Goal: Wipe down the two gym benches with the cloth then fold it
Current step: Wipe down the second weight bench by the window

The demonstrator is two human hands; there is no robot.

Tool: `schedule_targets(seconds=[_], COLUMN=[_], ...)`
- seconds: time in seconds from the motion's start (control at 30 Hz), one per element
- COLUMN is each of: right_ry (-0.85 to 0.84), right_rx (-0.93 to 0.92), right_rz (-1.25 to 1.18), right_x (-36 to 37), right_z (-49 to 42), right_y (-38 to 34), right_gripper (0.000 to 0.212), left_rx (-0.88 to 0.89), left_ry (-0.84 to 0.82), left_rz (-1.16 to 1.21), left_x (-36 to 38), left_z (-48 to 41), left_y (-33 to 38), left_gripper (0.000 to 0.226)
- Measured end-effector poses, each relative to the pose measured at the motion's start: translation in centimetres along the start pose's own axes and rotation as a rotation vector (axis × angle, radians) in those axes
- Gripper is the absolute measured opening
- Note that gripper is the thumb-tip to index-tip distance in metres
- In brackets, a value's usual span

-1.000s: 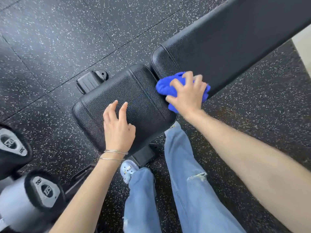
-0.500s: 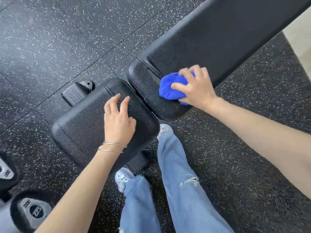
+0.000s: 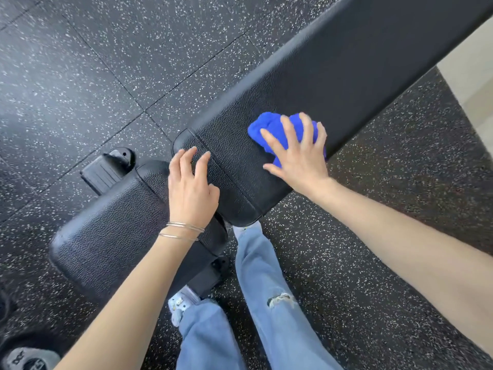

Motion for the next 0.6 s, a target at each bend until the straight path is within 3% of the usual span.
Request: schedule_targets(seconds=[0.07, 0.23, 0.3, 0.47, 0.53, 0.6], right_ry=[-0.004, 0.121, 0.082, 0.093, 0.074, 0.048], right_rx=[0.002, -0.225, -0.128, 0.435, 0.388, 0.21], right_rz=[0.022, -0.081, -0.186, -0.592, -0.597, -0.579], right_x=[-0.4, -1.6, -1.7, -1.5, -1.4, -1.3], right_z=[-1.7, -4.8, -5.8, -6.5, -5.0, -2.8], right_y=[1.4, 3.2, 3.9, 3.1, 0.6, -3.1], right_gripper=[0.058, 0.047, 0.048, 0.056, 0.055, 0.053], left_rx=[0.013, -0.004, 0.0, -0.025, -0.052, -0.065], left_ry=[-0.008, -0.037, -0.044, -0.034, -0.03, -0.035], left_rz=[-0.009, -0.022, -0.031, -0.055, -0.049, -0.056], left_x=[0.2, 0.6, 0.7, 0.8, 0.6, 0.5], left_z=[-0.6, -1.4, -1.6, -1.9, -1.9, -1.9], left_y=[0.6, 1.1, 1.1, 0.0, -0.4, -0.9], left_gripper=[0.06, 0.06, 0.06, 0.061, 0.061, 0.061])
Point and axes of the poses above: each hand's wrist, its own z-axis away from the middle knuckle, its own x-axis out of the palm, y = z × x, the point moved 5 cm from there along -z, towards the middle knuckle, and after that the axes turned 13 degrees about -z, right-handed, at the moved point
